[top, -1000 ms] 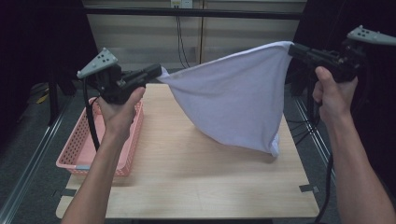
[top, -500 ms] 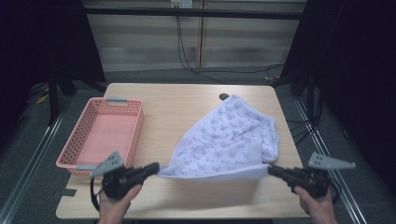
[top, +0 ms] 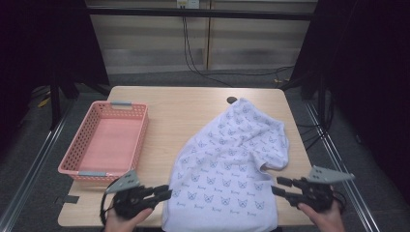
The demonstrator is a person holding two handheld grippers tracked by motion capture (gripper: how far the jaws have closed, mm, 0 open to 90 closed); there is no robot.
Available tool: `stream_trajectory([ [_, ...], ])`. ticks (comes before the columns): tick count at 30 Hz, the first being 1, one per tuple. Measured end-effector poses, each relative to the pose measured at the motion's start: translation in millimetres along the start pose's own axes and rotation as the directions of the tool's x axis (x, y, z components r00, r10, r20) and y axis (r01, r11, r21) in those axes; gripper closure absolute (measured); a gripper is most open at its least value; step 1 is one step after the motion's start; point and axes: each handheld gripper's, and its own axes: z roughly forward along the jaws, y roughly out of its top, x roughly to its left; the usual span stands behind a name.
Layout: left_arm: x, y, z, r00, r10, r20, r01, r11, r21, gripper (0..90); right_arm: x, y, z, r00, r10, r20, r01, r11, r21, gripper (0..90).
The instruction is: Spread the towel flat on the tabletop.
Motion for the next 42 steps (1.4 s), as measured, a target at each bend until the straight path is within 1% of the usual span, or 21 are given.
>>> stream_trajectory([
  [4, 31.4, 19.0, 52.4, 0.9987, -0.022, 0.046, 0.020, 0.9982, 0.056, 75.2, -30.2, 23.2, 35.5, 0.9988, -0.012, 0.047, 0.012, 1.000, 0.004, 52.2],
  [6, 41.0, 22.2, 75.9, 0.9999, 0.002, 0.017, -0.003, 0.9943, 0.107, 75.9, -41.9, 30.3, 54.2, 0.9988, -0.007, 0.048, 0.005, 1.000, 0.030, 49.6],
  [7, 47.3, 21.4, 86.1, 0.9995, -0.016, 0.028, 0.012, 0.9900, 0.141, 76.6, -44.5, 31.9, 61.2, 0.9985, -0.005, 0.054, 0.003, 0.999, 0.044, 49.4],
  [9, 53.5, 14.7, 101.2, 0.9998, 0.011, -0.017, -0.007, 0.9801, 0.198, 78.3, -49.0, 31.5, 78.4, 0.9974, -0.013, 0.071, 0.006, 0.995, 0.095, 50.7],
  [10, 55.3, 9.7, 106.6, 0.9994, 0.022, -0.026, -0.015, 0.9692, 0.246, 79.8, -50.2, 29.2, 84.8, 0.9964, -0.009, 0.084, -0.001, 0.993, 0.119, 61.8],
  [11, 55.2, 5.0, 107.0, 0.9986, 0.038, -0.038, -0.028, 0.9696, 0.243, 81.6, -50.5, 25.9, 89.1, 0.9950, -0.012, 0.099, -0.003, 0.989, 0.146, 75.6],
  [13, 53.9, 2.1, 101.1, 0.9996, 0.020, -0.019, -0.014, 0.9640, 0.266, 87.1, -48.9, 17.6, 88.3, 0.9932, -0.003, 0.116, -0.018, 0.985, 0.174, 84.6],
  [14, 51.9, -1.0, 97.4, 0.9994, 0.029, -0.017, -0.023, 0.9644, 0.264, 89.9, -47.4, 14.2, 84.6, 0.9946, -0.002, 0.103, -0.017, 0.983, 0.183, 85.3],
  [16, 48.1, -6.1, 90.0, 1.0000, 0.007, -0.007, -0.005, 0.9627, 0.271, 90.0, -42.7, 8.0, 73.9, 0.9940, -0.025, 0.107, 0.003, 0.980, 0.198, 85.6],
  [21, 23.2, -18.1, 75.3, 0.9965, 0.056, 0.062, -0.073, 0.9442, 0.321, 90.0, -35.1, -19.3, 50.8, 0.9971, 0.000, 0.077, -0.017, 0.974, 0.225, 85.7],
  [24, 9.2, -24.6, 68.2, 0.9950, 0.051, 0.086, -0.077, 0.9352, 0.346, 90.0, -26.8, -26.2, 38.4, 0.9984, 0.000, 0.057, -0.012, 0.976, 0.217, 85.7],
  [27, -3.6, -32.9, 58.9, 0.9894, 0.032, 0.142, -0.084, 0.9224, 0.377, 90.0, -18.4, -30.2, 27.1, 0.9994, 0.006, 0.034, -0.013, 0.980, 0.199, 85.7],
  [28, -8.6, -35.8, 54.9, 0.9872, 0.036, 0.155, -0.095, 0.9150, 0.392, 90.0, -15.9, -32.0, 24.1, 0.9997, 0.012, 0.020, -0.015, 0.979, 0.202, 85.7],
  [30, -17.0, -40.8, 47.6, 0.9803, 0.036, 0.194, -0.113, 0.9092, 0.401, 90.0, -9.8, -35.9, 18.2, 1.0000, 0.007, 0.001, -0.007, 0.980, 0.197, 85.6],
  [31, -21.6, -40.7, 43.7, 0.9781, 0.048, 0.203, -0.125, 0.9128, 0.389, 90.0, -6.6, -36.1, 15.2, 0.9999, -0.002, -0.010, 0.004, 0.981, 0.193, 85.4],
  [32, -23.0, -39.9, 41.3, 0.9709, 0.040, 0.236, -0.123, 0.9304, 0.346, 90.0, -3.9, -35.7, 12.3, 0.9997, 0.002, -0.023, 0.002, 0.983, 0.182, 84.0],
  [33, -21.9, -36.0, 39.6, 0.9723, 0.042, 0.230, -0.115, 0.9434, 0.311, 87.2, -2.3, -35.2, 10.2, 0.9992, 0.007, -0.038, -0.001, 0.985, 0.171, 79.9],
  [35, -14.8, -27.4, 40.7, 0.9709, 0.047, 0.235, -0.108, 0.9610, 0.254, 83.6, -0.7, -33.8, 8.6, 0.9994, 0.001, -0.033, 0.004, 0.987, 0.159, 69.7],
  [39, 6.7, -3.9, 57.5, 0.9879, 0.052, 0.146, -0.080, 0.9776, 0.194, 81.7, -8.6, -27.1, 14.0, 0.9996, 0.018, -0.022, -0.015, 0.991, 0.130, 62.3],
  [41, 19.0, 6.5, 71.7, 0.9913, 0.056, 0.119, -0.078, 0.9784, 0.191, 81.6, -13.9, -23.5, 19.1, 0.9996, 0.021, -0.016, -0.019, 0.992, 0.122, 61.8],
  [42, 23.0, 10.0, 77.7, 0.9927, 0.069, 0.099, -0.088, 0.9744, 0.207, 81.1, -17.3, -21.0, 23.5, 0.9998, 0.018, -0.011, -0.016, 0.992, 0.125, 61.9],
])
